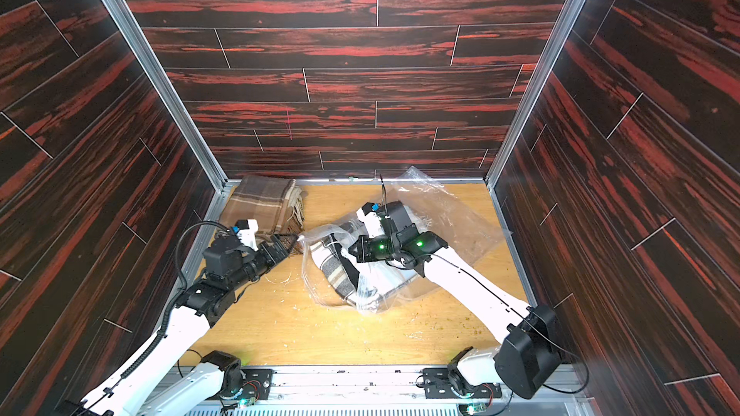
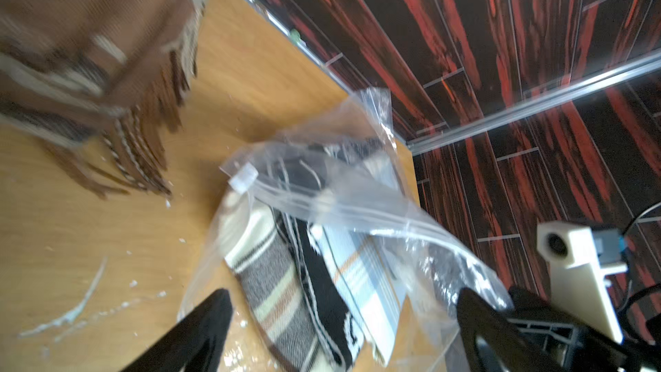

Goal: Take the scarf out of the vacuum bag
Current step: Take out the scarf from the vacuum bag.

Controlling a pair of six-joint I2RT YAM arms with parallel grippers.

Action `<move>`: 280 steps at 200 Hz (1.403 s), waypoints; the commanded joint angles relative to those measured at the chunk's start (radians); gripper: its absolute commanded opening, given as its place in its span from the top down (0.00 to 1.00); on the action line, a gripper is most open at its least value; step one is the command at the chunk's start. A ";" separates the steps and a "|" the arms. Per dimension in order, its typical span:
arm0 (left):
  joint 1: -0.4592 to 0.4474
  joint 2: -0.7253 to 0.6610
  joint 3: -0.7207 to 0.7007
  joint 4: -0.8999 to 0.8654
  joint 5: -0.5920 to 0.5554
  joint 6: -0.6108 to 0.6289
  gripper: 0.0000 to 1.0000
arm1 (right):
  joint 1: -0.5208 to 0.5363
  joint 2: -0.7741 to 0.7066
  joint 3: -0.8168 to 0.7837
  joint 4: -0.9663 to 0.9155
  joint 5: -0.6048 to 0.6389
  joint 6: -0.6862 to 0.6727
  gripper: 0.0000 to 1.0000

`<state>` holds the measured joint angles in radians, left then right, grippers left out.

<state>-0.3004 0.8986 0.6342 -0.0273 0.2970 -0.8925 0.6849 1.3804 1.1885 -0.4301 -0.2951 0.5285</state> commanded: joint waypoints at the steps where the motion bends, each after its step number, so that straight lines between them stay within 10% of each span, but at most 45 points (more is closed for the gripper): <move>1: -0.035 0.000 -0.036 0.041 0.027 -0.030 0.00 | 0.005 -0.028 0.022 -0.043 0.037 0.013 0.96; 100: -0.312 0.235 -0.167 0.464 0.021 -0.083 0.02 | 0.006 -0.020 0.032 -0.045 0.172 -0.033 0.95; 206: -0.378 0.651 -0.091 0.901 0.084 -0.129 0.06 | 0.006 0.040 0.128 -0.110 0.317 -0.068 0.96; 280: -0.382 0.723 -0.021 0.841 0.108 -0.146 0.07 | 0.005 0.063 0.115 -0.104 0.383 -0.085 0.96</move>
<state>-0.6788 1.5925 0.5812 0.8177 0.3866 -1.0351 0.6884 1.4364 1.2945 -0.5262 0.0498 0.4580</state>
